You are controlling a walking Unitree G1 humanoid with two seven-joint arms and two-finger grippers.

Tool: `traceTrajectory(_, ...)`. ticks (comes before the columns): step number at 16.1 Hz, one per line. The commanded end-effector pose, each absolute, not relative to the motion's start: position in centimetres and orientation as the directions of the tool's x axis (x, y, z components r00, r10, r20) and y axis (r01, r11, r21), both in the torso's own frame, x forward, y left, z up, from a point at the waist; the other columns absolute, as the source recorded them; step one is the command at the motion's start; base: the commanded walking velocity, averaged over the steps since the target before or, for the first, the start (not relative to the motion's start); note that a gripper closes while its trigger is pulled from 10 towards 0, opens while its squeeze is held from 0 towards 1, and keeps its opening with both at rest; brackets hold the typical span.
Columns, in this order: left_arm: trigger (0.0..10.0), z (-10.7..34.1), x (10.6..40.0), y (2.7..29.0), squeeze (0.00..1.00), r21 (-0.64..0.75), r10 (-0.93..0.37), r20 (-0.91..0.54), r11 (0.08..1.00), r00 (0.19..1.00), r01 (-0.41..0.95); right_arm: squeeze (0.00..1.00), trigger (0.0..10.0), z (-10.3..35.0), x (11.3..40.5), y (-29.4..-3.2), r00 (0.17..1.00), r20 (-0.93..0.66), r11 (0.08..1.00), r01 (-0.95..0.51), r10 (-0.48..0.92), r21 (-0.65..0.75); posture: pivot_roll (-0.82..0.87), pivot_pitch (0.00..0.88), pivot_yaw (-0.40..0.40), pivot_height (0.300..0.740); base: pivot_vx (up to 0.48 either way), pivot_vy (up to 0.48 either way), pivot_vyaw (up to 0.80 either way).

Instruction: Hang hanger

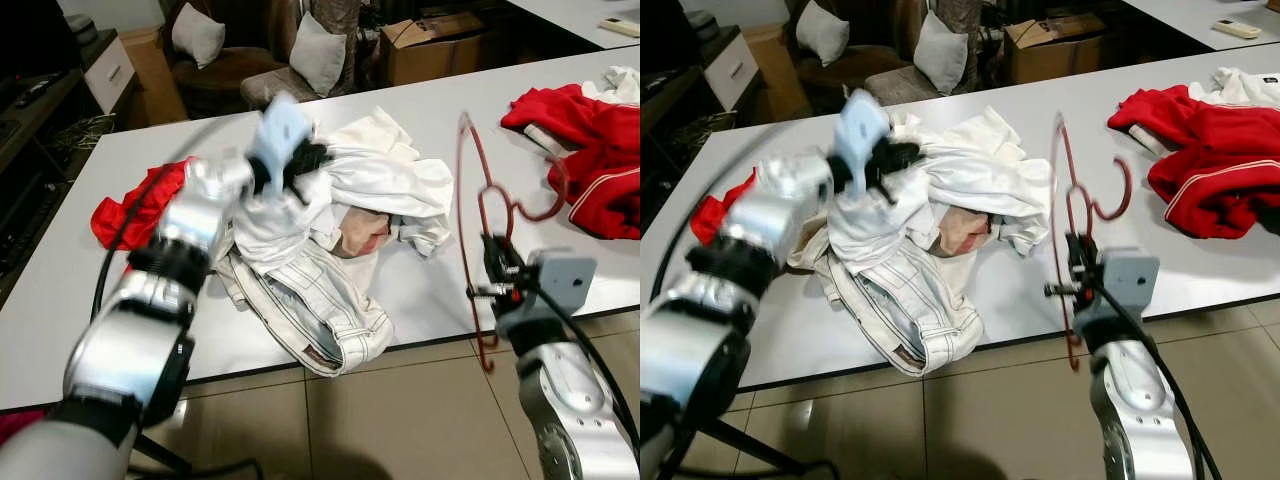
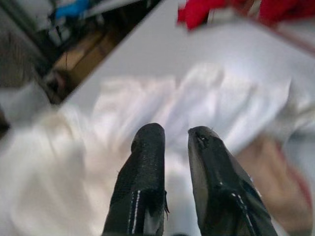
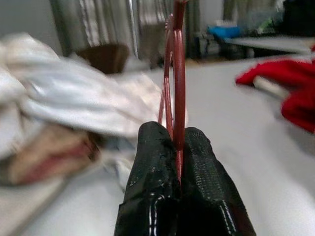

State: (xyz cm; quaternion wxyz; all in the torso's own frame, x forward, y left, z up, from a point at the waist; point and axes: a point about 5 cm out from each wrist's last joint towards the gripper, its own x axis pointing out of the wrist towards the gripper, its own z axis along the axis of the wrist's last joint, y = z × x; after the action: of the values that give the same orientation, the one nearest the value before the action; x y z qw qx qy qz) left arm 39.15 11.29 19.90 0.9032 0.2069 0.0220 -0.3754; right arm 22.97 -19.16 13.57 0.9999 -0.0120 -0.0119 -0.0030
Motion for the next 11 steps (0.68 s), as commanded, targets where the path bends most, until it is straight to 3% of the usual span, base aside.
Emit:
traceTrajectory(1,10.0,18.2,39.0,12.2,1.0,0.398,-0.613,-0.249,0.641,0.75,0.656,0.0,10.0,12.6,22.7,-20.0,0.998,-0.037,0.998,0.052,-0.054,-0.043,-0.22,0.0,0.162,0.74,0.0,0.0,0.0)
traceTrajectory(5,10.0,16.6,38.0,12.7,1.0,0.403,-0.596,-0.251,0.652,0.763,0.642,0.0,10.0,11.9,22.0,-20.9,0.994,-0.074,0.994,0.073,-0.079,-0.08,-0.23,0.0,0.141,0.74,0.0,0.0,0.0)
traceTrajectory(6,10.0,16.2,37.7,12.7,0.89,0.403,-0.589,-0.246,0.66,0.77,0.634,0.0,10.0,11.7,21.9,-21.2,0.993,-0.085,0.993,0.077,-0.085,-0.088,-0.23,0.0,0.134,0.74,0.0,0.0,0.0)
traceTrajectory(7,10.0,15.8,37.5,12.5,0.0,0.384,-0.586,-0.232,0.678,0.777,0.626,0.0,10.0,11.6,21.9,-21.3,0.992,-0.093,0.993,0.079,-0.087,-0.093,-0.23,0.0,0.13,0.74,0.0,0.0,0.0)
traceTrajectory(10,10.0,15.1,36.8,12.0,0.0,0.345,-0.608,-0.215,0.685,0.764,0.642,0.0,10.0,11.6,21.8,-21.4,0.991,-0.1,0.992,0.076,-0.086,-0.098,-0.23,0.0,0.123,0.74,0.0,0.0,0.0)
traceTrajectory(11,10.0,14.8,36.6,12.2,0.0,0.388,-0.594,-0.238,0.667,0.768,0.636,0.0,10.0,11.7,21.7,-21.4,0.991,-0.102,0.992,0.073,-0.083,-0.099,-0.23,0.0,0.12,0.74,0.0,0.0,0.0)
